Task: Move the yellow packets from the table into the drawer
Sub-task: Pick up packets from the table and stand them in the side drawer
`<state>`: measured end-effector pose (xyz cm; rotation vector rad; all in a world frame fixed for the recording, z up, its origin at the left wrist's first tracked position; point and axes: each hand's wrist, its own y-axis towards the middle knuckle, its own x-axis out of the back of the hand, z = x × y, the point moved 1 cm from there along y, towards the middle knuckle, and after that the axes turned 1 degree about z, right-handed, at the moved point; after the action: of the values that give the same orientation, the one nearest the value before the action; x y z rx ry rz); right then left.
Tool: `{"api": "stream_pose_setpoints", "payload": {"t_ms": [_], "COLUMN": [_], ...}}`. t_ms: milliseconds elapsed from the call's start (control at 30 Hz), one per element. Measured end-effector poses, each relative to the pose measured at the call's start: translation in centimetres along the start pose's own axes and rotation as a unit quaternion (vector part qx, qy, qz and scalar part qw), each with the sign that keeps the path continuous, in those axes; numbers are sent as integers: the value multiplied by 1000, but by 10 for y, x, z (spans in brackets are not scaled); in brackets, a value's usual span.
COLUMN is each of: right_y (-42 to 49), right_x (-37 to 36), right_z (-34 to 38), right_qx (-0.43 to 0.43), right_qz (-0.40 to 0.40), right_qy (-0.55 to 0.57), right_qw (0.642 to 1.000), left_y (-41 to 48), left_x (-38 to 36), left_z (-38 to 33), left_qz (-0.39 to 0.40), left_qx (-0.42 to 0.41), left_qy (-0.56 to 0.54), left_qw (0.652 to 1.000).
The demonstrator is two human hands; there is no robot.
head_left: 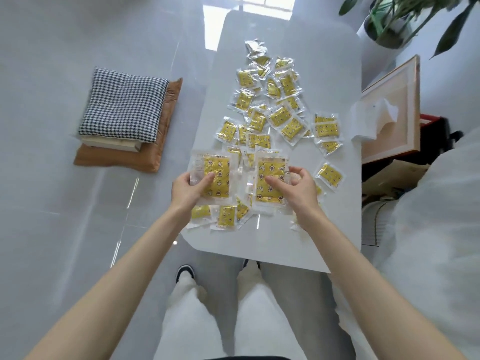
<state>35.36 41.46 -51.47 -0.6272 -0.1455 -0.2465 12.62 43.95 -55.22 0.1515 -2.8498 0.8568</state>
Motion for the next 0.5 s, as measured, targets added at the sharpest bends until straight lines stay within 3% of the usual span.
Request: {"api": "stream_pose_setpoints", "payload": {"t_ms": [267,500], "right_y": [-50,-63], "right_x": [-104,-205], "right_z": [43,63], "right_qx": [17,-9], "right_qz": [-31,-96], "right_qy": [-1,79], "right_qw": [999,992], "left_y": [8,40], "left_x": [130,243], "left_z": [-34,-71], "left_qz": [27,104], "left_qx": [-36,-71], "left_qy": [1,45], "left_qw": [999,991]}}
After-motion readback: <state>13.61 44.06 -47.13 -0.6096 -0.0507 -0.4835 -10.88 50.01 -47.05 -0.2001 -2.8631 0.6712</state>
